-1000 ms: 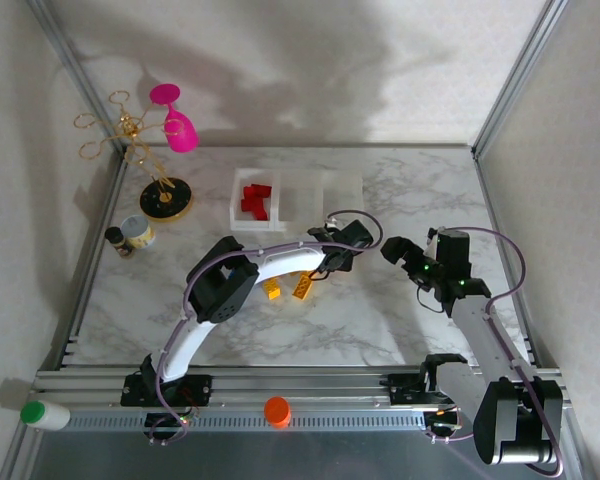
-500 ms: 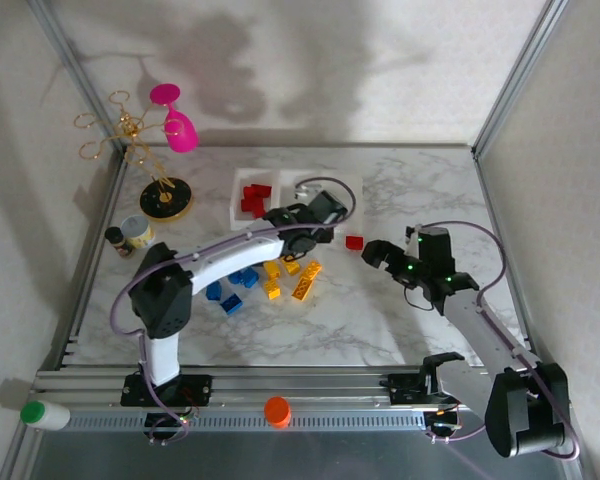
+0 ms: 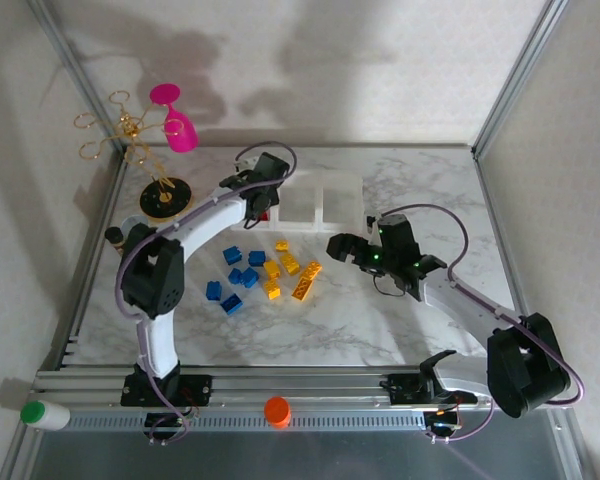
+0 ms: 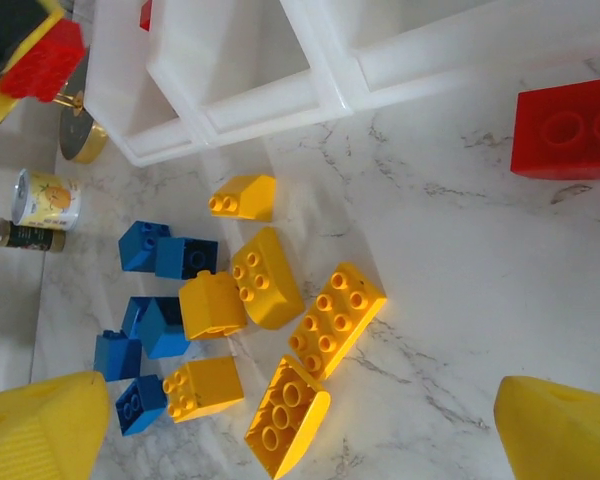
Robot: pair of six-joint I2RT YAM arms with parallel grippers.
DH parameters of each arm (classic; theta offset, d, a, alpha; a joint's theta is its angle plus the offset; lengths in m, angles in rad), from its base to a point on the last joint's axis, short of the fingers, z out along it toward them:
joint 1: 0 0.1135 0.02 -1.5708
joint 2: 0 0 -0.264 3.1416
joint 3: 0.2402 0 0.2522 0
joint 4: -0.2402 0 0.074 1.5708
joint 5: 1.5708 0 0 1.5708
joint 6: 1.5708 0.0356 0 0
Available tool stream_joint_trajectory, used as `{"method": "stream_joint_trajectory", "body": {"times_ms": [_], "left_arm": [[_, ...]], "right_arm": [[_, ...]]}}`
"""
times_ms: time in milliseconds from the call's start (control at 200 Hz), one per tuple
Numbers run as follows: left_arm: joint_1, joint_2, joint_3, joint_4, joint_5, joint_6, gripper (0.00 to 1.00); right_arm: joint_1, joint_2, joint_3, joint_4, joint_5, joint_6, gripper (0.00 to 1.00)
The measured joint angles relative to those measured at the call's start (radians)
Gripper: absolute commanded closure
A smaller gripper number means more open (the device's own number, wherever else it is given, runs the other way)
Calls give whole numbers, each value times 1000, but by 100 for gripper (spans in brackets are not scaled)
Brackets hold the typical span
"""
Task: Sort the legos into containers by color
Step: Place the lego in the container, then pick up the lego from the center of the table.
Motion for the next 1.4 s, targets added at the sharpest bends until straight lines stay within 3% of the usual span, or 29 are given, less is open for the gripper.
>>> {"method": "stream_joint_trajectory", "body": {"times_ms": [275,421,741,871,1076,1242,1402], "left_arm": [[59,160,108,13,28,15,26],[58,159,124,14,29,20,21],[38,68,99,4,57,21,19],[-39,-35,47,14,79,9,18],[-249,-135,-47,78,125,-48,15],[-388,-115,-85,122,150,-95,11],[-472,4,-49,163,151,-118,7]], "right_arm": [[4,8,2,6,23,4,1],[3,6,2,-8,49,-1,1],[-40,-47,10,-55,77,-5,1],[-109,-79,9,-84,83,-5,1],[-239,-159,-18,-135,90,-9,1],[-345,-208,-48,-168,90,-27,1],[-437,-219,-76,-182,87,-40,1]]}}
